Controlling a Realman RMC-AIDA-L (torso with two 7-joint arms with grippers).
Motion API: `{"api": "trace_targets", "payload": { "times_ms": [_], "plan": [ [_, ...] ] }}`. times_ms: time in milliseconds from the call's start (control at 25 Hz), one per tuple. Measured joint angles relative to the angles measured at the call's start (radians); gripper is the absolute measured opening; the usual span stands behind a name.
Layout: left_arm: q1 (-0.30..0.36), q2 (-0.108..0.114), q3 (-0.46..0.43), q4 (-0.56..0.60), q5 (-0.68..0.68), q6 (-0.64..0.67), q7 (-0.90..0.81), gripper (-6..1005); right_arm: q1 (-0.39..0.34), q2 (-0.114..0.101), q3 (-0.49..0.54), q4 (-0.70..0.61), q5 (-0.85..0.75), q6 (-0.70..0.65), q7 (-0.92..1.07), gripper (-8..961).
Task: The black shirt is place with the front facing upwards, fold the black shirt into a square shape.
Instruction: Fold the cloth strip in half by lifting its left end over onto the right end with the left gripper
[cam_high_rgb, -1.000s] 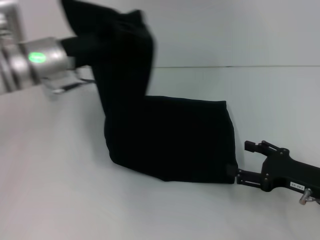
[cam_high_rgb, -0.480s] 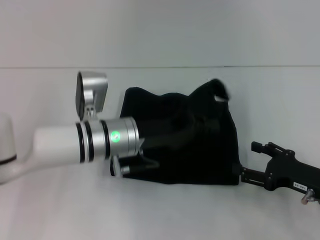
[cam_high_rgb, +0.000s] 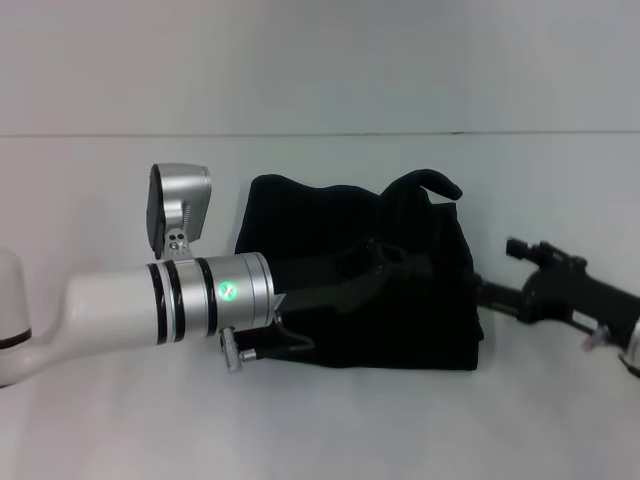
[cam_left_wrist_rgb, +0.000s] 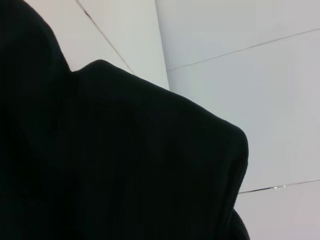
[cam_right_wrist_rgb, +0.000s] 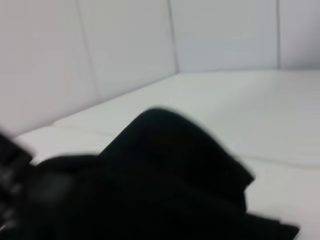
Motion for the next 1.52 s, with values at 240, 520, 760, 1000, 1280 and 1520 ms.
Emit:
{"api": "trace_targets", "payload": {
  "times_ms": [240, 520, 760, 1000, 1280, 1520],
  "plan": [
    [-0.001, 0.0, 0.0, -0.004, 0.0, 0.0, 0.013, 155, 0.114, 0.001, -0.006, 0.048, 0.032, 0.132, -0.017, 945],
    [0.013, -0.003, 0.002, -0.009, 0.005, 0.003, 0.025, 166, 0.209, 0.004, 0.002, 0.104, 0.051, 0.224, -0.017, 945],
    [0.014, -0.002, 0.006, -0.027, 0.01, -0.003, 0.046, 176, 0.212, 0.003, 0.002, 0.102, 0.144, 0.239, -0.018, 944],
    [0.018, -0.005, 0.032, -0.039, 0.01, -0.069, 0.062, 186, 0.175, -0.004, 0.002, 0.094, 0.2, 0.241, -0.037, 945],
    [0.012, -0.004, 0.038, -0.06, 0.01, -0.062, 0.087, 198, 0.094, -0.005, 0.003, 0.073, 0.293, 0.24, -0.042, 945],
    [-0.012, -0.004, 0.044, -0.079, 0.009, 0.039, 0.134, 208, 0.017, -0.006, 0.003, 0.058, 0.413, 0.223, -0.042, 944]
  ]
}}
